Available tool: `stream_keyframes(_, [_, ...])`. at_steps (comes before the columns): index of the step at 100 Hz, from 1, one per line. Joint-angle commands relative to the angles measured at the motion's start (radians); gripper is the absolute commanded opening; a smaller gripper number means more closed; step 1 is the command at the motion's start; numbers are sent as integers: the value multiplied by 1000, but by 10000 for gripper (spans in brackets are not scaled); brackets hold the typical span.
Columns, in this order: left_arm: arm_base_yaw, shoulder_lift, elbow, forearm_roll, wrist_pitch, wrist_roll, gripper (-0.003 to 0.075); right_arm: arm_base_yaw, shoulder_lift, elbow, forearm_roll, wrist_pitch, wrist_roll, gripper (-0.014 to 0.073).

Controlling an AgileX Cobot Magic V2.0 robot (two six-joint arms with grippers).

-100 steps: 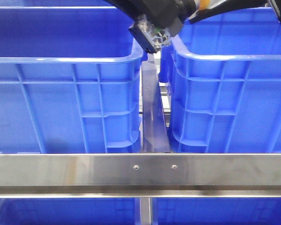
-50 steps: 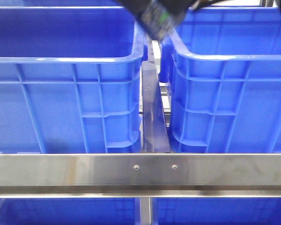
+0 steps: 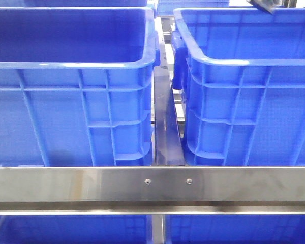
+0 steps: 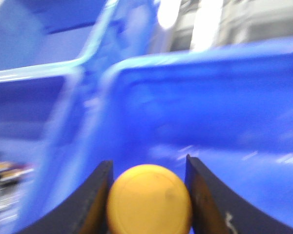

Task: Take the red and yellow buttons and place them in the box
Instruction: 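Move the yellow button with the right gripper into the empty crate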

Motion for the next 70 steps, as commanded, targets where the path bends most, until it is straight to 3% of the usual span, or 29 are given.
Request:
stream_keyframes(1, [-8, -43, -34, -51, -25, 4, 566, -2, 27, -38, 32, -151, -93, 150])
stream_keyframes(21, [-8, -43, -34, -51, -25, 4, 566, 9, 172, -69, 32, -355, -114, 150])
stream_keyframes(70, [-8, -43, -34, -51, -40, 4, 566, 36, 493, -316, 25, -349, -115, 150])
